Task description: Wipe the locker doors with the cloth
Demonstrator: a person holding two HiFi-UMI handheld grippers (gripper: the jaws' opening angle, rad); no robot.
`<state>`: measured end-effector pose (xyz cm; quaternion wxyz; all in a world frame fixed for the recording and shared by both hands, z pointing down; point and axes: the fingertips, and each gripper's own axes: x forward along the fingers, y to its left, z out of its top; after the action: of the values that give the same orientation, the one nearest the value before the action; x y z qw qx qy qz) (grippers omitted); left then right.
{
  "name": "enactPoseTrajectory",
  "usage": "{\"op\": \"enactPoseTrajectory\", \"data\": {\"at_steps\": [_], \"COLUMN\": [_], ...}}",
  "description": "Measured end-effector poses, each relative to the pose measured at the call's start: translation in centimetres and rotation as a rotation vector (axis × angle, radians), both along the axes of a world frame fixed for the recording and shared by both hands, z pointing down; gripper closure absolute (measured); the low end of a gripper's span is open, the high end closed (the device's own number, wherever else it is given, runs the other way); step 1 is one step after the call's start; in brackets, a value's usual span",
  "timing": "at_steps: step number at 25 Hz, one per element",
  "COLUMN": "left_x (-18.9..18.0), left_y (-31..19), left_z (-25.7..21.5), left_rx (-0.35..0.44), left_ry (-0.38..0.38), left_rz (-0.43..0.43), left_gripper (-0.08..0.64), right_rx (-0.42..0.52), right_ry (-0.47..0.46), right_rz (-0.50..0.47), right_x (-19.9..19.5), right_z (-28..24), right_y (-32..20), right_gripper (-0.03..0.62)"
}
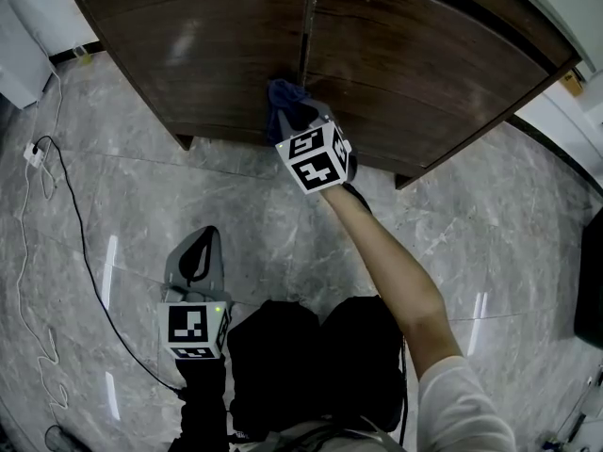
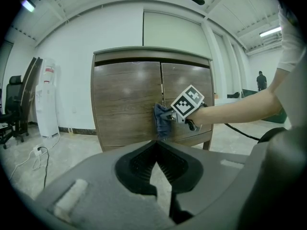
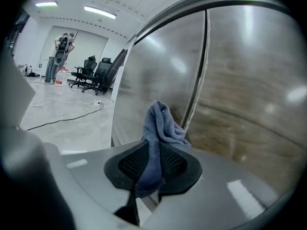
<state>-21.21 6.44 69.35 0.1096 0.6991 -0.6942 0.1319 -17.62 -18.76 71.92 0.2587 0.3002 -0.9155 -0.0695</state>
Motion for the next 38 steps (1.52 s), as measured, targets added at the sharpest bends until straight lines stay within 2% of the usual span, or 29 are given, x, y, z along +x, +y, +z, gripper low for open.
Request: {"op": "enactPoseTrajectory", "data": {"at_steps": [8, 16, 25, 32, 38], "left_x": [0.5, 0.1, -1.3, -2.6, -3.6], "left_y": [0.1, 0.3, 0.9, 1.4, 2.0], "left_z": [-0.3, -1.0, -1.8, -2.0, -2.0], "left_rx": [0.007, 0.016, 0.029, 0.034, 0.033], "left_ry": [0.004, -0.004, -0.021, -0.020, -0.029], "left_rz": [0.005, -0.004, -0.036, -0.063, -0.084], "left_gripper": [0.557, 0.558, 0.558, 0.557, 0.558], "right_rx": [0.137, 0.233, 0.300, 0.371, 0.369], "right_ry": [-0.094, -0.145, -0.179, -0.242, -0.286], "right_rz": [-0.031, -0.052, -0.061, -0.055, -0.049], "right_x": [-1.1, -1.9, -2.7, -3.2, -3.4], "right_z": [-10.1, -16.8, -21.4, -26.2, -27.3], "right_y": [-0.3, -0.4, -0.4, -0.4, -0.4], "right_gripper": [0.522, 0.522, 0.522, 0.522, 0.522]}}
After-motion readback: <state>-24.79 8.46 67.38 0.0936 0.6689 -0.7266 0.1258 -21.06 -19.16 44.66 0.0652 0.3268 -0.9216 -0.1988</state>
